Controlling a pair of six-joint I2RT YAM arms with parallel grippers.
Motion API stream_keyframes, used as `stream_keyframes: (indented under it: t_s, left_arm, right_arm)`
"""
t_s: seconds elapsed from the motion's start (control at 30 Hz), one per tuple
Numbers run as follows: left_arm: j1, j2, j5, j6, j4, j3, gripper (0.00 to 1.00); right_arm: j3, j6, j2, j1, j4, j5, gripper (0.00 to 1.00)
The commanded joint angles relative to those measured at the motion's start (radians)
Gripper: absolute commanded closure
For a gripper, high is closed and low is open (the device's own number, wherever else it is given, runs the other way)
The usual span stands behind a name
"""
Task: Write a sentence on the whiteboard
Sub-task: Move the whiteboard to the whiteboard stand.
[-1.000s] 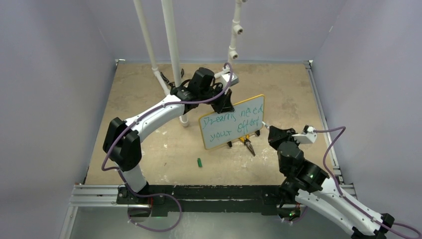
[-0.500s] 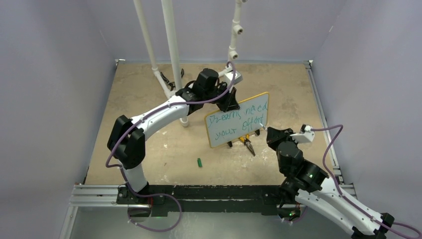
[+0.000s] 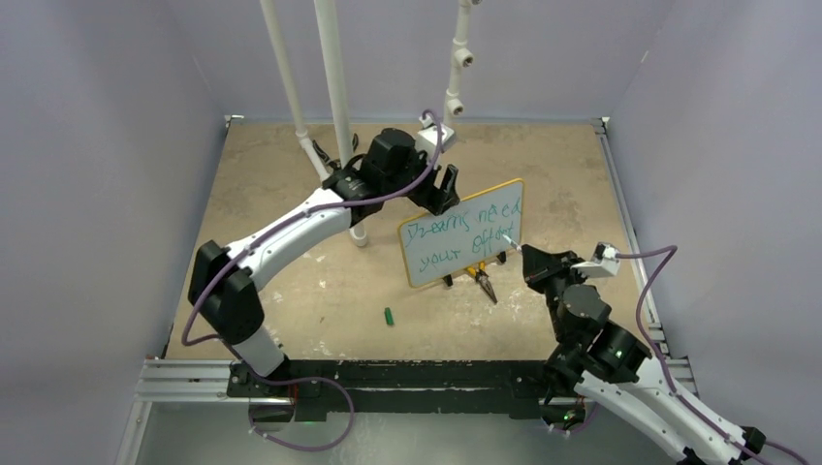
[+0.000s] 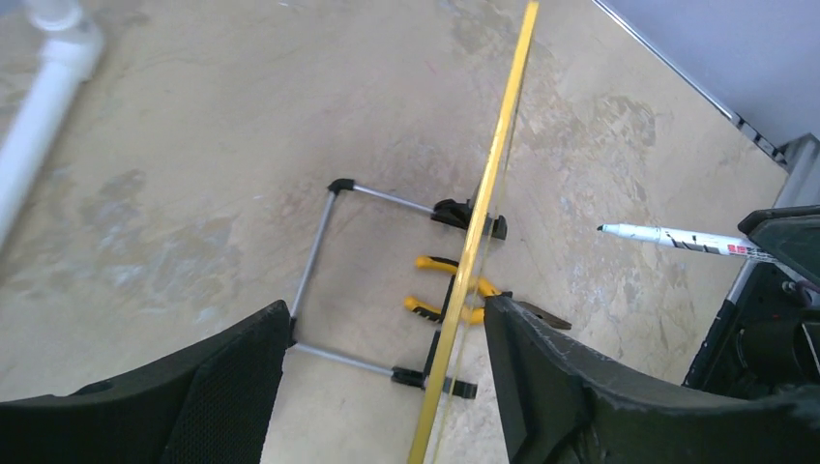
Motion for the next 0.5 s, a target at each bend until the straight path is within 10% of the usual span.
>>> stream_keyframes:
  t_s: [0.0,0.47]
  left_arm:
    - [0.017,-0.184,-0.189,0.006,-0.084,0.014,0.26]
    - [0.02,-0.754,-0.37,-0.437,-0.288,-0.505,0.41]
  right_arm:
    - [-0.018,-0.047,-0.033,-0.004,0.056,-0.024,1.0]
    - [-0.027,-0.129,-0.045,-0.003,0.129,-0.091,1.0]
